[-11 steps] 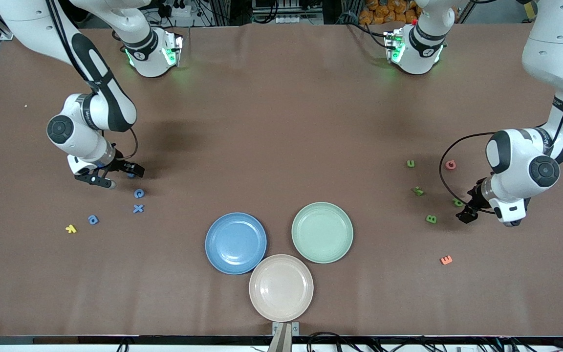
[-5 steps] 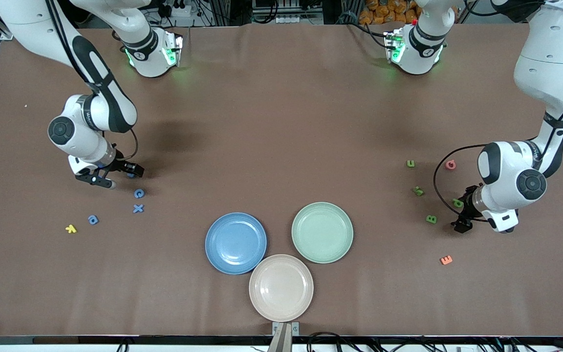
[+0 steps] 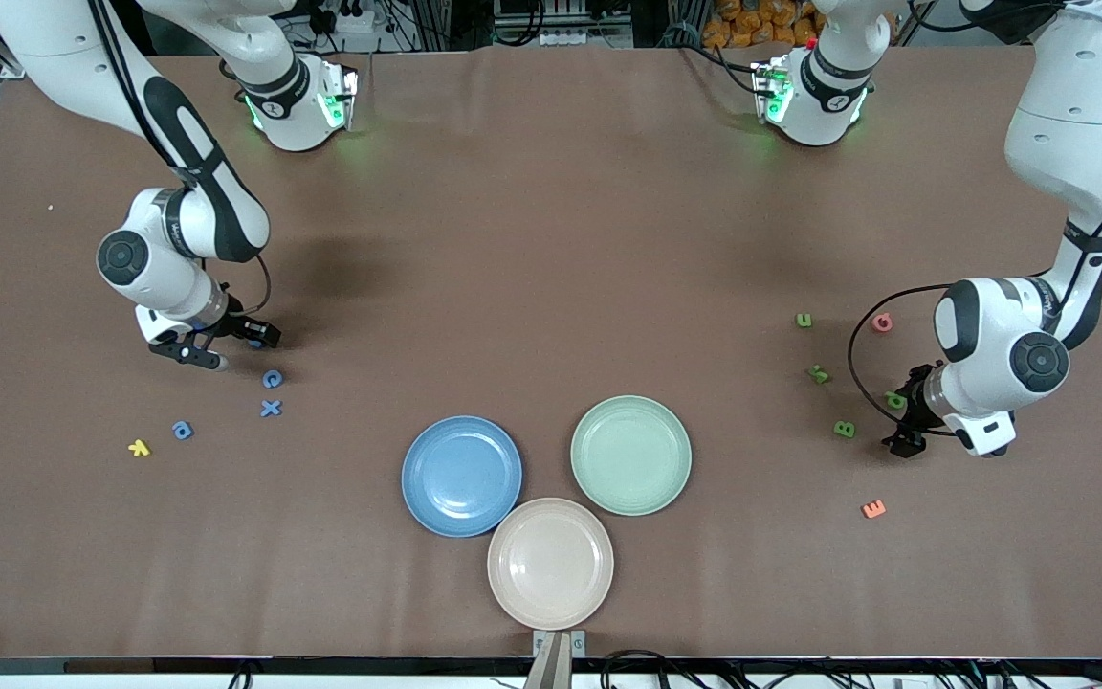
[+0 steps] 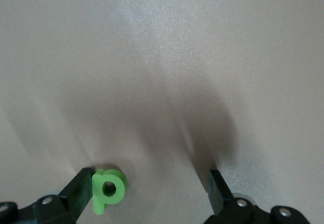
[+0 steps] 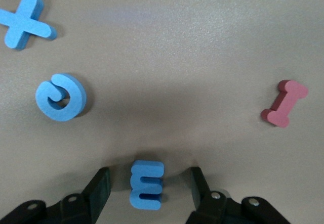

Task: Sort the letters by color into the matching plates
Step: 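Grasp green p with the left gripper while the right gripper grasps blue E, then carry the letters to the green and blue plates with both grippers, then open the left gripper over the green plate and the right over the blue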

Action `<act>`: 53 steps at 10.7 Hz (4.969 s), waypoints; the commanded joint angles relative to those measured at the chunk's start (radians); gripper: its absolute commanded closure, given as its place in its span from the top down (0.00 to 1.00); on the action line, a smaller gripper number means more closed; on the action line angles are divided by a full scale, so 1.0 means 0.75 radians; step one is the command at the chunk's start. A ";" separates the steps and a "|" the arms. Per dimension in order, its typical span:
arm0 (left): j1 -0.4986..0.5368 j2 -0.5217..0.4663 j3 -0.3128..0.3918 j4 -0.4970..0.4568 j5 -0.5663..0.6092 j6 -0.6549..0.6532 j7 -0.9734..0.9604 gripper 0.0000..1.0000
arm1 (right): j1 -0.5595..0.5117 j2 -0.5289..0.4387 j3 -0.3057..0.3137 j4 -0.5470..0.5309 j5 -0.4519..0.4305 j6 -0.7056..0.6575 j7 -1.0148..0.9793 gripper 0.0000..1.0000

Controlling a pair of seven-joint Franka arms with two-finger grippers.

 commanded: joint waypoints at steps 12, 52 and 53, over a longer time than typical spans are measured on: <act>-0.026 -0.045 -0.001 -0.002 0.061 -0.084 -0.224 0.00 | -0.023 -0.002 0.005 -0.003 0.019 0.007 -0.014 0.35; -0.343 0.088 -0.355 0.432 0.090 -0.084 -0.228 1.00 | 0.619 0.591 0.011 1.407 0.004 -0.448 -0.143 0.11; -0.325 0.078 -0.353 0.430 0.090 -0.161 -0.228 1.00 | 0.615 0.626 0.011 1.407 0.004 -0.415 -0.147 0.11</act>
